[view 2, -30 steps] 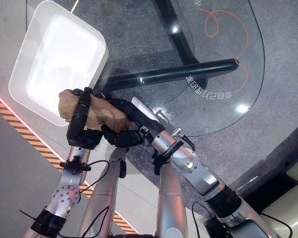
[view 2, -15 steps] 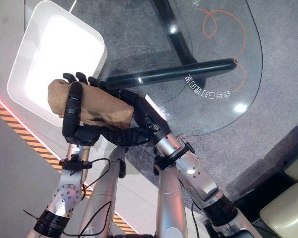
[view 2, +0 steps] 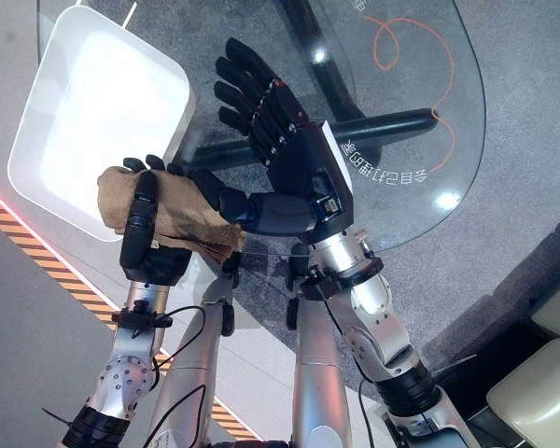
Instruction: Wipe the table with a cloth and put it in the basket.
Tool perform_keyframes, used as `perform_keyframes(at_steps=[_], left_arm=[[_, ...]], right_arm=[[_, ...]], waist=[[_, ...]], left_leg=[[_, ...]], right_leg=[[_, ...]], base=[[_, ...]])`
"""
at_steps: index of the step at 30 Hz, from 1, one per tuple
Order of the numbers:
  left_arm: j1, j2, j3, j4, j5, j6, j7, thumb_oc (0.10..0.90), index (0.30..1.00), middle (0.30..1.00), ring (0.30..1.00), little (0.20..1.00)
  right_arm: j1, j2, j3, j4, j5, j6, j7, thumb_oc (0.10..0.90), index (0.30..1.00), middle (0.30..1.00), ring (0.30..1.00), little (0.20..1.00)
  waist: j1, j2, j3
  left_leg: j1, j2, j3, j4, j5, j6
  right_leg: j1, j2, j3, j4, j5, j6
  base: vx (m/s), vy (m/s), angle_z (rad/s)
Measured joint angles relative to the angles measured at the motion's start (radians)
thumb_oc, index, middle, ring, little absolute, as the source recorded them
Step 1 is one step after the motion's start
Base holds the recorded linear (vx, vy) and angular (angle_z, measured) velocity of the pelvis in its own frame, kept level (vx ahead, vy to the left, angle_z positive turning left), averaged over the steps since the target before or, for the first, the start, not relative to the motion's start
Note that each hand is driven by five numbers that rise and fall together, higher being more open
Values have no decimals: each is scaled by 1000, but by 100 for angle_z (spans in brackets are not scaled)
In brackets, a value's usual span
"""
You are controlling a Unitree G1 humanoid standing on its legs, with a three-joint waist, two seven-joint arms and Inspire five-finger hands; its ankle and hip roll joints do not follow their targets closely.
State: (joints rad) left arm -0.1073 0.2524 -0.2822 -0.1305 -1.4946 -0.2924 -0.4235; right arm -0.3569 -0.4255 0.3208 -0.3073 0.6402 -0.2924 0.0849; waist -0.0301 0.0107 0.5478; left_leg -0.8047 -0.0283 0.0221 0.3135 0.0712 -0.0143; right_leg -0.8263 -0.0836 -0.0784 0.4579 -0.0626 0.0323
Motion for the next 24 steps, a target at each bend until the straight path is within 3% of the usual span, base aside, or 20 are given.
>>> perform_keyframes(at_steps=[5, 7, 24], left_arm=[[0, 0, 2, 0, 0, 0, 0, 232, 413, 413, 413, 332], [0, 0, 2, 0, 0, 0, 0, 100, 300, 300, 300, 200], [1, -3, 21, 0, 0, -10, -1, 100, 300, 300, 300, 200]], right_arm=[[5, 0, -1, 0, 0, 0, 0, 800, 900, 900, 900, 900], [5, 0, -1, 0, 1, 0, 0, 800, 900, 900, 900, 900], [15, 2, -2, 0, 18, 0, 0, 800, 900, 900, 900, 900]], waist=[[0, 0, 0], [0, 0, 0], [2, 0, 0]], left_leg=[[0, 4, 1, -1, 0, 0], [0, 4, 1, -1, 0, 0], [25, 5, 2, -8, 0, -1]], right_leg=[[1, 3, 0, -5, 3, -2], [1, 4, 0, -5, 3, -2], [24, 5, 1, -10, 3, -2]], base=[[0, 0, 0], [0, 0, 0], [0, 0, 0]])
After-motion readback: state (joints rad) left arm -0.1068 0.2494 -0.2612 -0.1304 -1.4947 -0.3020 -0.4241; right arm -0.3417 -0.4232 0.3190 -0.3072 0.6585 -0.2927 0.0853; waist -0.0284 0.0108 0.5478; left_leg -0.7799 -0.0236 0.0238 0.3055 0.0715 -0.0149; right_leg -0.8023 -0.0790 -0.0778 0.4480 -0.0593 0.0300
